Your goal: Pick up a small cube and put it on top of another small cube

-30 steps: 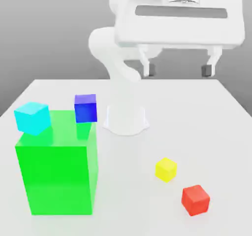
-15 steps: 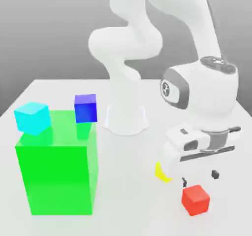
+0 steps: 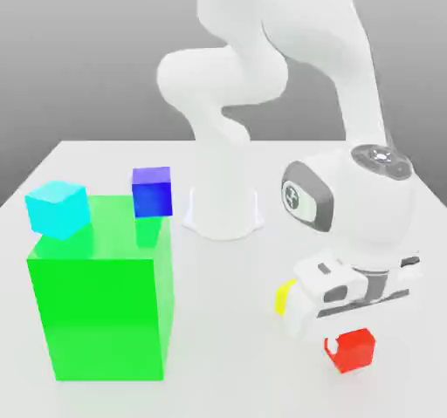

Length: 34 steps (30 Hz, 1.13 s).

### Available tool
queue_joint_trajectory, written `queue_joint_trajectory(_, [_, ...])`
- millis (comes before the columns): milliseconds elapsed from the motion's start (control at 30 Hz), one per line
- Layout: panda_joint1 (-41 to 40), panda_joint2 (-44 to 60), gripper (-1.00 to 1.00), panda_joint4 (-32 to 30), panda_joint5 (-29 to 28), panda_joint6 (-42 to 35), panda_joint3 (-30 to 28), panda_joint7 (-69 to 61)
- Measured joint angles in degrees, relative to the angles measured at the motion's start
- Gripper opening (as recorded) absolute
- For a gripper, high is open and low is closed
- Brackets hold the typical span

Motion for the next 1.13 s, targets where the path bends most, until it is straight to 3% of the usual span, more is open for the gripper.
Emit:
queue_joint_trajectory(833, [-23.58,-51.87,-1.0,-3.79,5.45,-47.68,-14.16,14.38])
queue_joint_trajectory(900, [-24.82,-53.83,-1.0,-5.35,5.66,-48.04,-14.83,15.19])
queue_joint_trajectory(1000, [-25.41,-52.62,-1.0,-10.03,5.68,-42.12,-15.07,15.32])
queue_joint_trajectory(1033, [-25.51,-52.19,1.0,-11.17,5.69,-40.56,-15.07,15.3])
queue_joint_trajectory(1133, [-25.51,-52.19,1.0,-11.17,5.7,-40.56,-15.07,15.3])
